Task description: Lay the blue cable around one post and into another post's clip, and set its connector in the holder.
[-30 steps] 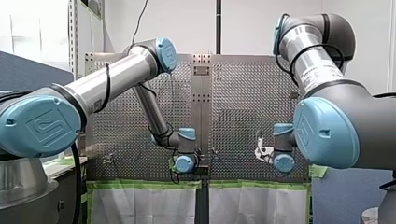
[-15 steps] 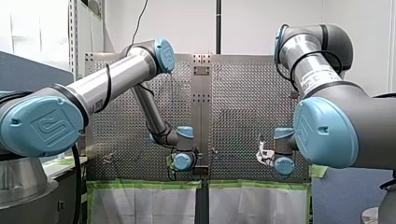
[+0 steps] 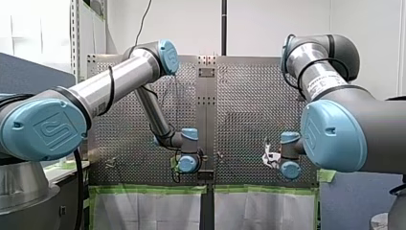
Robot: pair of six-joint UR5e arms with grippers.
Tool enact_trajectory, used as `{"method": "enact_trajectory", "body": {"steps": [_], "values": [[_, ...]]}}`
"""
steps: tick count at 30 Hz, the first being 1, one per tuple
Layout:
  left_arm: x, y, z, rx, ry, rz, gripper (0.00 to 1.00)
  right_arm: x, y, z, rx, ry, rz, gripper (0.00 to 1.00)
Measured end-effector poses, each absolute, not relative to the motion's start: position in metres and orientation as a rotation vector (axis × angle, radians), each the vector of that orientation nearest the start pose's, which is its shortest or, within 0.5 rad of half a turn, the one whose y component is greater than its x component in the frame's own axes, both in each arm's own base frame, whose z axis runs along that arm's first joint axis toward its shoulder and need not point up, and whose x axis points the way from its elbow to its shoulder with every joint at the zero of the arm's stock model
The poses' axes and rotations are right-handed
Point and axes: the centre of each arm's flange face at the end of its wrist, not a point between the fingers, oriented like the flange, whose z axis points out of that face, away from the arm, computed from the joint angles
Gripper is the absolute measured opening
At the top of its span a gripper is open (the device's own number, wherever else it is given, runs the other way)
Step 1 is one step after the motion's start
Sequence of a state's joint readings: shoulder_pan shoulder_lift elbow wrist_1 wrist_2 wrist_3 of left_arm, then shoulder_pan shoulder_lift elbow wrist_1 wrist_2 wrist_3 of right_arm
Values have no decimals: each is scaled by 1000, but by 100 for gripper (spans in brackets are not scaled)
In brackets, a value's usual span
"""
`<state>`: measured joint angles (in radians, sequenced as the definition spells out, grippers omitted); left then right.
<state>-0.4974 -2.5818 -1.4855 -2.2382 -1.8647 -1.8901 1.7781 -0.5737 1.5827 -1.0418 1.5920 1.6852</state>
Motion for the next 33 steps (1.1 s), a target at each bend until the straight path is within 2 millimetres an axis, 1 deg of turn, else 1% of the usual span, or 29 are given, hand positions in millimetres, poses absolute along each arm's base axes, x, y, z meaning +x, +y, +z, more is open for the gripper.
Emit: {"method": "enact_trajectory", "body": {"steps": [3, 7, 11, 15, 16, 17, 18, 19, 20, 21, 22, 23, 28, 33], "values": [[557, -422, -26, -86, 1601, -406, 0, 266, -637, -35, 1274, -1176, 1450, 9], [559, -422, -24, -86, 1597, -407, 0, 264, -648, -39, 1279, -1175, 1443, 9], [561, -420, -24, -87, 1599, -404, 0, 263, -662, -37, 1264, -1160, 1446, 9], [561, -419, -25, -83, 1607, -396, 0, 260, -668, -36, 1263, -1164, 1439, 9], [561, -418, -25, -83, 1610, -393, 5, 260, -668, -36, 1266, -1167, 1436, 9], [560, -418, -25, -83, 1617, -388, 21, 260, -668, -37, 1272, -1171, 1431, 9], [560, -417, -26, -84, 1623, -383, 21, 259, -667, -37, 1278, -1175, 1426, 9], [560, -416, -27, -85, 1629, -377, 33, 259, -667, -38, 1283, -1179, 1421, 9], [559, -415, -28, -86, 1640, -368, 57, 259, -666, -39, 1292, -1184, 1414, 9], [558, -414, -28, -86, 1649, -362, 57, 259, -665, -40, 1298, -1187, 1408, 9], [557, -413, -29, -85, 1656, -357, 82, 259, -664, -41, 1306, -1190, 1402, 9], [556, -413, -30, -81, 1666, -351, 98, 260, -663, -42, 1316, -1193, 1394, 9], [552, -413, -32, -39, 1704, -329, 98, 264, -659, -44, 1341, -1194, 1382, 9], [542, -418, -37, 53, 1755, -318, 98, 267, -657, -46, 1350, -1194, 1381, 9]]}}
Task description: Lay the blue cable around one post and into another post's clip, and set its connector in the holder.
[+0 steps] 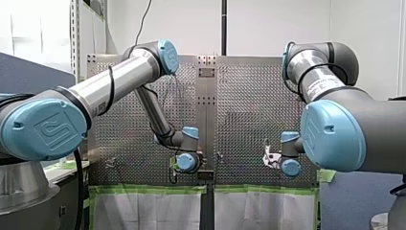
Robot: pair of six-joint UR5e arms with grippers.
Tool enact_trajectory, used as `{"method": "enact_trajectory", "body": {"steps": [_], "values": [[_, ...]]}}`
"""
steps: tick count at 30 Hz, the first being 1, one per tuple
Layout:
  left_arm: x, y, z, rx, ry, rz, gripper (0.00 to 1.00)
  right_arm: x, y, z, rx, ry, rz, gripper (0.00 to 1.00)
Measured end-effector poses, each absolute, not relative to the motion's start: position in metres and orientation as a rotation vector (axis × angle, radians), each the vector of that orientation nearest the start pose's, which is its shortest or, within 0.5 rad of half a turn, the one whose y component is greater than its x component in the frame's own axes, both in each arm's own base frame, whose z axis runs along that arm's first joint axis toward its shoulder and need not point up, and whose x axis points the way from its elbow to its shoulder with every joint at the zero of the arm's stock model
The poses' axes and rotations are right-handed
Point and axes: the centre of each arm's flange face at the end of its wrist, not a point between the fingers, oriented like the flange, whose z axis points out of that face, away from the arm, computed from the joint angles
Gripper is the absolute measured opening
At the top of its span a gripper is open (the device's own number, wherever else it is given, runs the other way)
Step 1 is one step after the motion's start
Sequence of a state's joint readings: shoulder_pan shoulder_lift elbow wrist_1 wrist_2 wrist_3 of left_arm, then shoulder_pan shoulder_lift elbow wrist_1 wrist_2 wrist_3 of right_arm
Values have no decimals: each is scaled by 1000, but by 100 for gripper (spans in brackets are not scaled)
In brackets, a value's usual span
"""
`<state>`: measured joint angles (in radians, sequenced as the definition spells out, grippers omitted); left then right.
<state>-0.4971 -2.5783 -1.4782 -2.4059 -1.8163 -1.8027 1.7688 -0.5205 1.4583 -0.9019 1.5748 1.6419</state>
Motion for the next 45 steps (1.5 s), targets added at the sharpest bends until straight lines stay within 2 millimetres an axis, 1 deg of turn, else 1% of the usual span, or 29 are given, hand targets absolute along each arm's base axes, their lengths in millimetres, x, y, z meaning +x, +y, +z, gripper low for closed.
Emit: {"method": "enact_trajectory", "body": {"steps": [3, 6, 9, 17, 20, 23, 32, 37, 40, 45], "values": [[532, -419, -39, 118, 1793, -311, 98, 268, -656, -46, 1354, -1195, 1381, 9], [521, -417, -35, 182, 1823, -307, 98, 269, -656, -46, 1356, -1195, 1383, 9], [514, -417, -26, 222, 1819, -319, 98, 269, -656, -47, 1357, -1195, 1385, 9], [496, -417, -1, 253, 1805, -341, 98, 270, -654, -48, 1368, -1201, 1378, 9], [492, -420, 6, 261, 1799, -350, 98, 270, -653, -49, 1371, -1203, 1375, 9], [487, -424, 8, 273, 1802, -356, 98, 270, -653, -49, 1373, -1204, 1374, 9], [474, -431, 5, 331, 1845, -367, 98, 270, -653, -51, 1374, -1206, 1372, 9], [472, -432, 6, 343, 1852, -367, 98, 270, -652, -51, 1375, -1206, 1372, 9], [472, -433, 11, 343, 1845, -368, 98, 271, -652, -51, 1378, -1205, 1375, 9], [471, -439, 29, 342, 1821, -376, 98, 271, -652, -52, 1381, -1203, 1382, 9]]}}
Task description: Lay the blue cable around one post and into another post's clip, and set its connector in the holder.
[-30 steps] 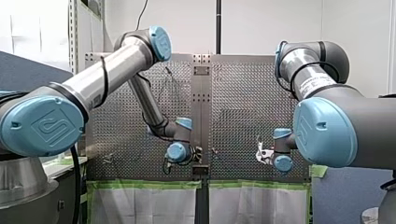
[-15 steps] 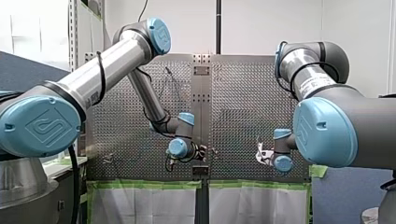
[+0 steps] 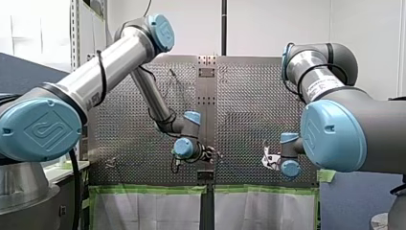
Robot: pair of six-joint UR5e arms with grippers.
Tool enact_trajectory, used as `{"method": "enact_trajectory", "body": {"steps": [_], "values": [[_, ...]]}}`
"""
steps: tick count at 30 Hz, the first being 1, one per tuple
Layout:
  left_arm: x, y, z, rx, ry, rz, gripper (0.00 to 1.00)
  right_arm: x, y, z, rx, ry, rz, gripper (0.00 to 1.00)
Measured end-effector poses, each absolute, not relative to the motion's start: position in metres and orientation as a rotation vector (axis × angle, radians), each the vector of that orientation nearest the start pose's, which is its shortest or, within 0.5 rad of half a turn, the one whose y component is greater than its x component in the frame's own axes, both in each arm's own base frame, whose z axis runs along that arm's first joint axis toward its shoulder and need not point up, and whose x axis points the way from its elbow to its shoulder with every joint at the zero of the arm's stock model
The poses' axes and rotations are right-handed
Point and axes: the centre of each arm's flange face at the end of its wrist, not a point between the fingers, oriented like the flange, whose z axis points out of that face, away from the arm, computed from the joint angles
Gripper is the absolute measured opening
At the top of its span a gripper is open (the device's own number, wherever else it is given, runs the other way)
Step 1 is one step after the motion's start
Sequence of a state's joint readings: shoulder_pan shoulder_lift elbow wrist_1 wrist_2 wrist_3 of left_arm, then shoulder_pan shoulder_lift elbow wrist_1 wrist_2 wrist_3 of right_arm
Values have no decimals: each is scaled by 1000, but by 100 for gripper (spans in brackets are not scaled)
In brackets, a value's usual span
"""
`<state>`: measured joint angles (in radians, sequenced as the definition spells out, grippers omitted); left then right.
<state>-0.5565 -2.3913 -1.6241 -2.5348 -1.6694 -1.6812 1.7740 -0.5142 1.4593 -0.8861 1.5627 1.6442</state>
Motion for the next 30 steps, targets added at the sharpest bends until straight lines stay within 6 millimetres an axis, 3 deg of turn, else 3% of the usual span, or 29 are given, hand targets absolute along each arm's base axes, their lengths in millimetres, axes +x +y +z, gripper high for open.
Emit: {"method": "enact_trajectory", "body": {"steps": [21, 30], "values": [[465, -446, 37, 352, 1819, -393, 98, 271, -652, -53, 1383, -1206, 1383, 9], [461, -459, 40, 332, 1794, -502, 98, 271, -651, -54, 1383, -1206, 1382, 9]]}}
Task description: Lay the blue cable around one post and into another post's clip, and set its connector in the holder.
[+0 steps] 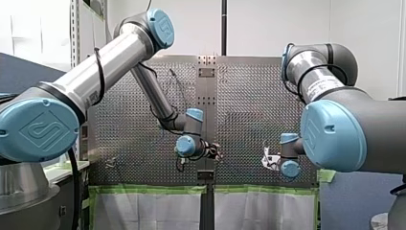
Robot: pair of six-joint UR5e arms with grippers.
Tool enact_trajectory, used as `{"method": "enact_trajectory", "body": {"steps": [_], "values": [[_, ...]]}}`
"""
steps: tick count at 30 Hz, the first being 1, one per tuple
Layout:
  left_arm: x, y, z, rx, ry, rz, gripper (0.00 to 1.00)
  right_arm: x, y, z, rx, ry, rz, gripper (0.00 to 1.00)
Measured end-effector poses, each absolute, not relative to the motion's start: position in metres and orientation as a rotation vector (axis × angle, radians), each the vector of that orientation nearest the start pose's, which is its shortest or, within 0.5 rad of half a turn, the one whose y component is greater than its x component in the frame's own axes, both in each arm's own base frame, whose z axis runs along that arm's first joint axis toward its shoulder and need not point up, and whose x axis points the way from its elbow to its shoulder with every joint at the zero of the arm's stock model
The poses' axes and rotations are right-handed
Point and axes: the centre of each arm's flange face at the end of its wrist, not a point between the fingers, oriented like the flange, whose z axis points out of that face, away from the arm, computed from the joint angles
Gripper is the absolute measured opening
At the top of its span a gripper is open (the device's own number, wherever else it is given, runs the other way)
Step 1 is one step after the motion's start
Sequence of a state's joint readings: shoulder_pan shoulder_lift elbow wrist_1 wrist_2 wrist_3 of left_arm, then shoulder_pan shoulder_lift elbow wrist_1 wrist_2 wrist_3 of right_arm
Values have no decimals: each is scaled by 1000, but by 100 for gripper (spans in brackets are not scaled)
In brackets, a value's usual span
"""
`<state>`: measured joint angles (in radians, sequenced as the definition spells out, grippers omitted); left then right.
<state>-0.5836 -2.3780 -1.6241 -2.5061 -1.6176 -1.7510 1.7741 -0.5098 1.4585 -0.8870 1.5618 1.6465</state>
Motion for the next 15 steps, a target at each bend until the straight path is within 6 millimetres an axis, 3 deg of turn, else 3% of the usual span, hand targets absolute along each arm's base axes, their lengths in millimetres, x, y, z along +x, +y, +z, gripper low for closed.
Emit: {"method": "enact_trajectory", "body": {"steps": [15], "values": [[456, -468, 42, 286, 1780, -569, 98, 271, -652, -55, 1384, -1206, 1390, 9]]}}
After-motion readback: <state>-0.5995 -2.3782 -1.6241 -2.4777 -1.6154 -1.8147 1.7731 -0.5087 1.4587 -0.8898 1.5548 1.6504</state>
